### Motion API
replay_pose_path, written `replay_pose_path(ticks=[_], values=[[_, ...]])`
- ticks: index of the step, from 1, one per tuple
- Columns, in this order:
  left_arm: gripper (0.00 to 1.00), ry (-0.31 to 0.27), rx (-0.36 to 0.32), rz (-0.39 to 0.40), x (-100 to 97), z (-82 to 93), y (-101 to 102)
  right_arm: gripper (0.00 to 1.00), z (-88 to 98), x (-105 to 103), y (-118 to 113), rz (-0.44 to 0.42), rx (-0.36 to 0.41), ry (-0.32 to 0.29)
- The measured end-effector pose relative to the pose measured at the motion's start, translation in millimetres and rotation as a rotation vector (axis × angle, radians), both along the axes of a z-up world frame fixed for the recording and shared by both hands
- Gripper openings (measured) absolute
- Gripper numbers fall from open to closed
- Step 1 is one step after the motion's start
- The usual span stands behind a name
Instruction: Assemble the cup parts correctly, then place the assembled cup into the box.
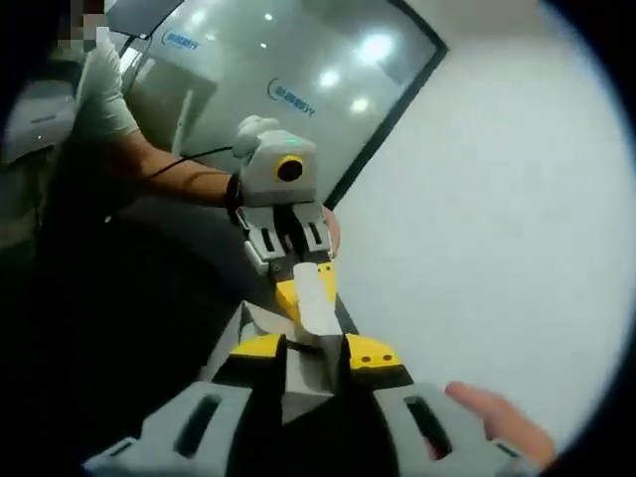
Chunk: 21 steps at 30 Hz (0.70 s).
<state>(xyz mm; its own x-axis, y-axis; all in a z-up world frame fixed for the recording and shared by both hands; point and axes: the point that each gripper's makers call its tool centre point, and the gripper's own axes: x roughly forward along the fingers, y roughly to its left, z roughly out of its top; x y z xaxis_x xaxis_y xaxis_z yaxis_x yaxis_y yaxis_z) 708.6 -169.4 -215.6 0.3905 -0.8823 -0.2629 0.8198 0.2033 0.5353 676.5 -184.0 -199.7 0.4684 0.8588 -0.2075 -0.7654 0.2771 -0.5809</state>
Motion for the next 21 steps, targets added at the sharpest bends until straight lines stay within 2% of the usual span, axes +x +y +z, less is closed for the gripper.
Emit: replay_pose_path(ticks=[4, 6, 7, 9, 10, 11, 13, 14, 16, 18, 20, 21], values=[[0.02, -0.044, 0.025, 0.007, -2.6, -0.6, 5, 0.26, 8.8, -15, 3, 0.056, 0.056, 0.043], [0.03, -0.052, 0.033, 0.010, -3.3, 0.0, 7, 0.27, 9.2, -19, 5, 0.083, 0.104, 0.129], [0.03, -0.048, 0.034, 0.009, -3.7, 0.8, 8, 0.25, 8.3, -18, 3, 0.078, 0.094, 0.134], [0.04, -0.049, 0.036, 0.012, -3.8, 1.5, 12, 0.24, 10.6, -20, 3, 0.093, 0.147, 0.233], [0.04, -0.036, 0.031, 0.013, -4.7, 0.8, 16, 0.24, 12.7, -19, 2, 0.094, 0.163, 0.248], [0.05, -0.030, 0.025, 0.012, -5.6, 0.3, 19, 0.24, 14.6, -16, 0, 0.094, 0.167, 0.238], [0.06, 0.002, 0.017, 0.010, -8.0, -2.1, 27, 0.24, 12.3, -14, -2, 0.079, 0.150, 0.244], [0.08, 0.020, 0.010, 0.007, -10.1, -2.5, 29, 0.24, 8.9, -15, -3, 0.080, 0.134, 0.267], [0.10, 0.091, -0.081, -0.018, -16.6, 4.1, 32, 0.24, 5.7, -21, 0, 0.098, 0.146, 0.350], [0.15, 0.154, -0.183, -0.045, -21.3, 15.7, 36, 0.24, 2.7, -21, 0, 0.099, 0.139, 0.395], [0.15, 0.201, -0.252, -0.063, -24.2, 25.7, 38, 0.20, 2.4, -14, -1, 0.069, 0.123, 0.356], [0.15, 0.197, -0.275, -0.070, -25.6, 30.6, 37, 0.17, 0.4, -11, -3, 0.052, 0.100, 0.333]])
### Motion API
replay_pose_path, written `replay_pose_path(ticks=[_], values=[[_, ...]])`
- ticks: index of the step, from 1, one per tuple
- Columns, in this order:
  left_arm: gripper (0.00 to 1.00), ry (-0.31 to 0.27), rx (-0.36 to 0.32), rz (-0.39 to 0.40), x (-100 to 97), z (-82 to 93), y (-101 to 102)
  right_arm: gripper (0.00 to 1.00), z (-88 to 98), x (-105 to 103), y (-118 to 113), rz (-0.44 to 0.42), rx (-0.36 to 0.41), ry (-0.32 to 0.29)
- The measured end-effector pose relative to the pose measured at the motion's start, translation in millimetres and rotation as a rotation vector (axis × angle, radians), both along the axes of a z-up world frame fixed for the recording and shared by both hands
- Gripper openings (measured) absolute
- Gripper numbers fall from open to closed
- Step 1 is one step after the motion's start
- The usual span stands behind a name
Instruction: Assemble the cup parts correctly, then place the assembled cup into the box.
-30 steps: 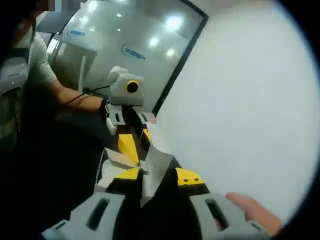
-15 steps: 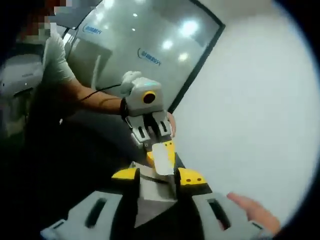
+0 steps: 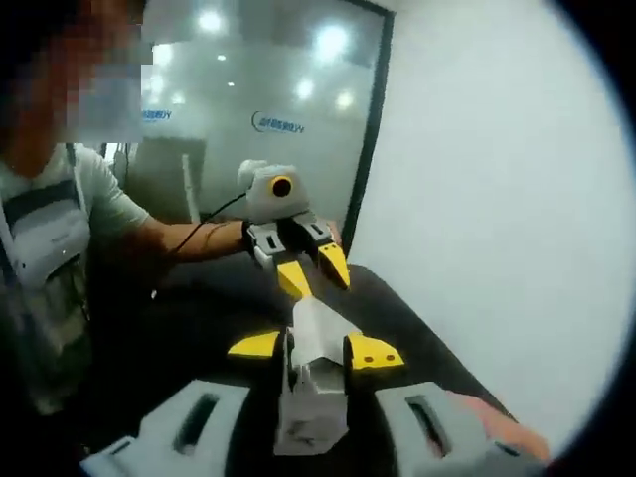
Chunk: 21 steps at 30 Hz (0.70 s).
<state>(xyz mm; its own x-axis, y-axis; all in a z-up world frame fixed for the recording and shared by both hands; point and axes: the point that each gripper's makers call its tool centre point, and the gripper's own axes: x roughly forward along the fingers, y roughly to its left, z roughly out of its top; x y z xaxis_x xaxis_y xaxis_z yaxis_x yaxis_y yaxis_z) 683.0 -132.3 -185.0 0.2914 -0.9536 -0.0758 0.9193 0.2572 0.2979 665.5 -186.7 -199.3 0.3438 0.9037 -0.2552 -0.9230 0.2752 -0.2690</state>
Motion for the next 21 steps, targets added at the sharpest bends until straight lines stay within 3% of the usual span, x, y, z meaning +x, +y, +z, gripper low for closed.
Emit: replay_pose_path(ticks=[4, 8, 11, 18, 21], values=[[0.18, 0.025, 0.000, -0.052, -14.0, 2.8, -14, 0.14, -1.1, -5, 3, 0.016, 0.000, 0.027], [0.24, 0.044, 0.034, -0.070, -14.1, -8.2, -24, 0.11, -1.3, -2, 3, 0.001, -0.024, -0.031], [0.24, 0.123, -0.081, -0.098, -13.3, 0.5, -26, 0.09, -4.8, -3, 4, -0.005, -0.047, -0.053], [0.23, 0.114, -0.041, -0.082, -13.3, -6.6, -29, 0.05, -7.8, -3, 6, -0.029, -0.129, -0.164], [0.22, 0.106, -0.034, -0.077, -13.7, -6.9, -30, 0.05, -9.2, -8, 8, -0.024, -0.141, -0.173]])
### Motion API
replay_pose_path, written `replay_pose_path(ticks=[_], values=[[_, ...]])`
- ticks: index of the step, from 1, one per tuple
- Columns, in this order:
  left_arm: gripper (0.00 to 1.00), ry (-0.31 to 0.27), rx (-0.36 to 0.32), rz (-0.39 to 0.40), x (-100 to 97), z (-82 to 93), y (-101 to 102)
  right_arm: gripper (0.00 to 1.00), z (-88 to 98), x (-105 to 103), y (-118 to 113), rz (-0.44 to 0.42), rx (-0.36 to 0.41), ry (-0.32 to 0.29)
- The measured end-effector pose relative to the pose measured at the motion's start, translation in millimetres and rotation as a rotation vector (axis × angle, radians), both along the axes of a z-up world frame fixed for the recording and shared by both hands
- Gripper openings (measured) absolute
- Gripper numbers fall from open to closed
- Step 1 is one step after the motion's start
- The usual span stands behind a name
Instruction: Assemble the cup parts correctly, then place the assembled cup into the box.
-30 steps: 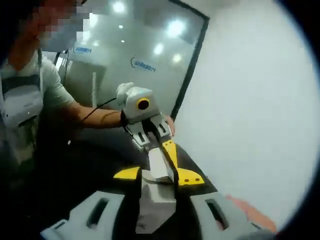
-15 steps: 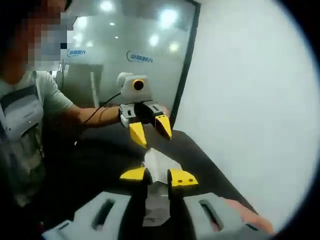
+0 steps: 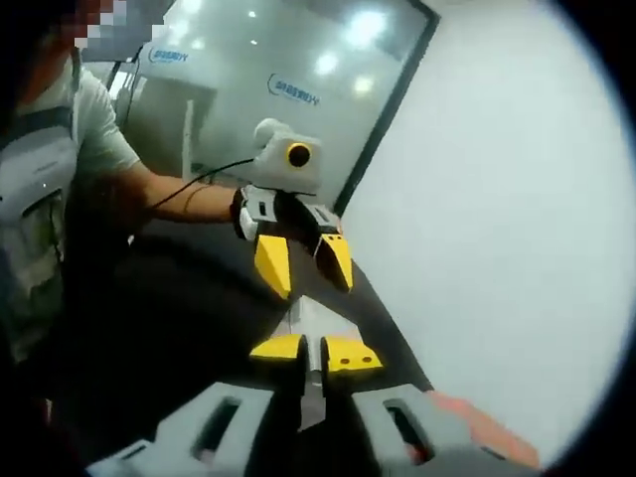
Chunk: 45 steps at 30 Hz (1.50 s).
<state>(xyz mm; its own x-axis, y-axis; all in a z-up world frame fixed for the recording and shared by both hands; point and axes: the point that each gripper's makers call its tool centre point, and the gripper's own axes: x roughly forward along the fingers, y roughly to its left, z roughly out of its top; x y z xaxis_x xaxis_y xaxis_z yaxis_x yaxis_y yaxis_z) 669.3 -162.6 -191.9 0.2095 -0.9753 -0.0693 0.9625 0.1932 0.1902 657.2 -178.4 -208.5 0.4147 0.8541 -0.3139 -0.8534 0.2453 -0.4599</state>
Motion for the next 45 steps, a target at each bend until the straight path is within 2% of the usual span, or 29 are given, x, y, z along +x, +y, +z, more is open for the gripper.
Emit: replay_pose_path(ticks=[3, 5, 7, 8, 9, 10, 11, 14, 15, 16, 18, 20, 25, 27, 28, 30, 34, 36, 37, 39, 42, 44, 45], values=[[0.22, -0.012, 0.025, -0.003, -1.4, -4.6, -2, 0.04, 1.0, 3, -2, -0.014, -0.043, -0.059], [0.22, -0.020, 0.108, -0.007, -3.6, -19.7, -3, 0.05, 0.8, 1, 0, -0.011, -0.053, -0.053], [0.20, -0.068, 0.174, 0.044, 4.1, -30.2, -4, 0.05, -0.3, 2, 0, -0.001, -0.068, -0.021], [0.20, -0.101, 0.115, 0.035, 3.5, -19.2, -7, 0.05, 0.6, 5, 0, -0.005, -0.072, -0.022], [0.20, -0.043, 0.143, 0.049, 6.5, -22.3, -6, 0.06, 1.1, 8, 0, -0.006, -0.079, -0.008], [0.20, -0.074, 0.144, 0.049, 7.9, -21.3, -6, 0.06, 2.3, 10, 0, -0.003, -0.082, -0.001], [0.20, -0.079, 0.147, 0.048, 8.9, -21.4, -6, 0.06, 1.9, 11, 0, 0.001, -0.091, 0.009], [0.17, -0.063, 0.147, 0.049, 13.1, -19.3, -6, 0.06, -0.1, 7, 1, 0.036, -0.133, 0.063], [0.17, -0.062, 0.147, 0.049, 12.7, -19.6, -6, 0.06, 3.8, 9, 4, 0.035, -0.110, 0.081], [0.17, -0.091, 0.156, 0.057, 14.5, -18.8, -5, 0.07, 3.4, 11, 3, 0.035, -0.120, 0.075], [0.15, -0.094, 0.164, 0.073, 18.6, -18.1, -7, 0.10, 0.0, 13, 2, 0.033, -0.152, 0.072], [0.15, -0.097, 0.168, 0.076, 21.1, -18.7, -7, 0.14, 1.2, 8, 5, 0.065, -0.127, 0.109], [0.13, -0.065, 0.160, 0.069, 21.9, -18.5, -7, 0.13, -5.5, 23, -3, 0.027, -0.172, 0.083], [0.11, -0.041, 0.154, 0.061, 22.6, -18.2, -6, 0.08, -3.3, 25, -3, 0.031, -0.138, 0.127], [0.10, -0.036, 0.183, 0.061, 22.4, -23.6, -6, 0.06, -5.6, 21, -4, 0.044, -0.141, 0.156], [0.08, -0.034, 0.168, 0.068, 21.3, -21.8, -8, 0.04, -6.3, 24, -4, 0.039, -0.150, 0.110], [0.04, -0.060, 0.205, 0.044, 9.2, -24.4, -10, 0.04, -11.5, 17, -2, 0.044, -0.169, 0.122], [0.03, -0.052, 0.224, 0.024, 2.2, -25.3, -10, 0.05, -11.6, 10, -1, 0.056, -0.160, 0.157], [0.04, -0.045, 0.223, 0.015, 2.0, -25.0, -9, 0.05, -12.2, 6, -1, 0.055, -0.145, 0.200], [0.04, -0.030, 0.210, 0.011, 1.6, -25.7, -12, 0.06, -12.8, 9, -2, 0.053, -0.136, 0.211], [0.04, 0.026, 0.214, -0.027, -7.7, -31.1, -11, 0.06, -17.8, -2, 2, 0.082, -0.073, 0.344], [0.04, 0.047, 0.190, -0.031, -9.8, -31.6, -10, 0.09, -18.8, -4, 1, 0.082, -0.060, 0.344], [0.05, 0.045, 0.177, -0.023, -9.2, -32.3, -9, 0.14, -19.4, -8, 1, 0.091, -0.047, 0.351]])
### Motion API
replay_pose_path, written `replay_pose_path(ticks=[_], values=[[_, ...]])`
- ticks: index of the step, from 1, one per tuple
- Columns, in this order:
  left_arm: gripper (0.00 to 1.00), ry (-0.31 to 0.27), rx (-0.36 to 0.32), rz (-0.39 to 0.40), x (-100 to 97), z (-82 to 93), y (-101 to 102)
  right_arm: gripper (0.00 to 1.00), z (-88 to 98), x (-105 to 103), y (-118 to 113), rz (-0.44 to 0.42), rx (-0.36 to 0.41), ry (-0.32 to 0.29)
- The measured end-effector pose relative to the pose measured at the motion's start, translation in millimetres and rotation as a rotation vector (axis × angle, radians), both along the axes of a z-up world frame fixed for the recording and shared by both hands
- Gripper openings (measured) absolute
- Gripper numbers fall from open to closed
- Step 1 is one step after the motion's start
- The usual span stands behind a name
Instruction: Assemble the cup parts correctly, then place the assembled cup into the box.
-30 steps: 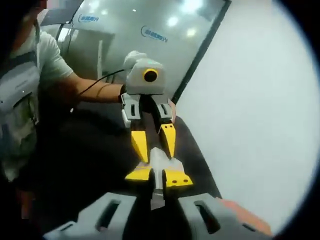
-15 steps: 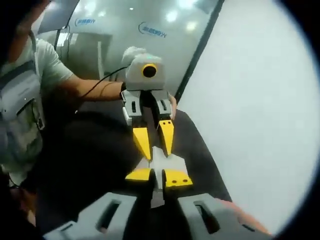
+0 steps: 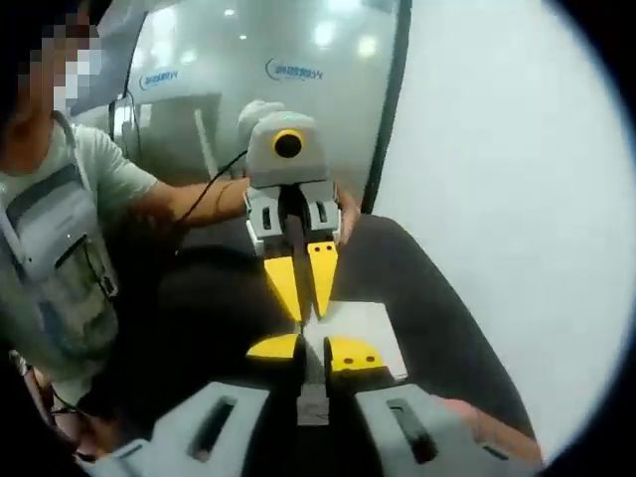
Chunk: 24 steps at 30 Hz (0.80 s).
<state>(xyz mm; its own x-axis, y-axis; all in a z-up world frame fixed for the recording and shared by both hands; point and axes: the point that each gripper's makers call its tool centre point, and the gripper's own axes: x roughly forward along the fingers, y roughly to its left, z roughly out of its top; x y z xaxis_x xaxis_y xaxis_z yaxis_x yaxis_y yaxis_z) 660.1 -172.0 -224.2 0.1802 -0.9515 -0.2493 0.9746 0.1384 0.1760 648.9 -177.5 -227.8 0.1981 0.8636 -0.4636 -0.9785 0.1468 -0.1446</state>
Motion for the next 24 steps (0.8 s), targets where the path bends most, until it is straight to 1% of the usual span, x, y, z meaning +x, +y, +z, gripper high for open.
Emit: replay_pose_path(ticks=[2, 4, 5, 6, 7, 8, 9, 10, 11, 12, 13, 14, 15, 16, 18, 21, 22, 23, 24], values=[[0.05, 0.022, -0.009, 0.002, 0.3, 0.6, 1, 0.22, 1.1, -8, 3, 0.023, 0.026, 0.047], [0.06, 0.029, -0.011, 0.006, -1.2, 0.7, 1, 0.29, 1.6, -8, 6, 0.024, 0.051, 0.050], [0.06, 0.030, -0.014, 0.003, -3.6, 0.1, 1, 0.30, 1.4, -9, 8, 0.041, 0.060, 0.013], [0.08, 0.022, -0.015, 0.001, -5.8, -0.1, 1, 0.31, 0.7, -11, 9, 0.062, 0.057, -0.044], [0.12, 0.020, -0.011, 0.001, -6.4, -1.5, 1, 0.32, -1.0, -10, 9, 0.045, 0.048, -0.101], [0.19, 0.005, -0.025, -0.010, -8.8, -0.6, 0, 0.32, -1.5, -4, 9, 0.006, 0.051, -0.161], [0.21, -0.030, -0.047, -0.016, -11.0, -1.2, 0, 0.30, -2.2, -3, 10, -0.011, 0.061, -0.203], [0.21, -0.033, -0.064, 0.000, -10.1, -1.8, 1, 0.30, -2.7, -4, 10, -0.022, 0.071, -0.237], [0.20, -0.032, -0.076, 0.015, -8.7, -1.3, 2, 0.30, -3.9, -6, 10, -0.030, 0.088, -0.247], [0.20, -0.032, -0.083, 0.015, -6.5, -0.3, 2, 0.31, -6.0, -10, 10, -0.035, 0.089, -0.274], [0.20, -0.027, -0.089, 0.011, -7.1, 0.5, 2, 0.32, -6.6, -12, 10, -0.046, 0.087, -0.281], [0.19, -0.021, -0.091, 0.011, -7.8, 0.3, 1, 0.31, -6.5, -11, 9, -0.061, 0.081, -0.301], [0.18, -0.026, -0.090, 0.022, -7.4, 0.1, 0, 0.31, -7.0, -10, 10, -0.072, 0.066, -0.335], [0.17, -0.045, -0.085, 0.041, -4.5, 0.0, 1, 0.32, -8.9, -12, 11, -0.071, 0.052, -0.347], [0.14, -0.056, -0.082, 0.056, -3.8, 0.4, 2, 0.33, -9.2, -12, 13, -0.082, 0.033, -0.360], [0.17, -0.070, -0.075, 0.071, -5.0, 0.8, 2, 0.36, -9.8, -11, 14, -0.095, -0.005, -0.399], [0.19, -0.066, -0.076, 0.073, -5.1, 0.9, 2, 0.39, -10.0, -13, 15, -0.093, -0.015, -0.393], [0.23, -0.060, -0.079, 0.069, -7.2, 2.4, 2, 0.42, -9.4, -15, 15, -0.113, 0.004, -0.367], [0.26, -0.037, -0.099, 0.074, -9.7, 5.0, 3, 0.43, -6.5, -16, 15, -0.123, 0.024, -0.362]])
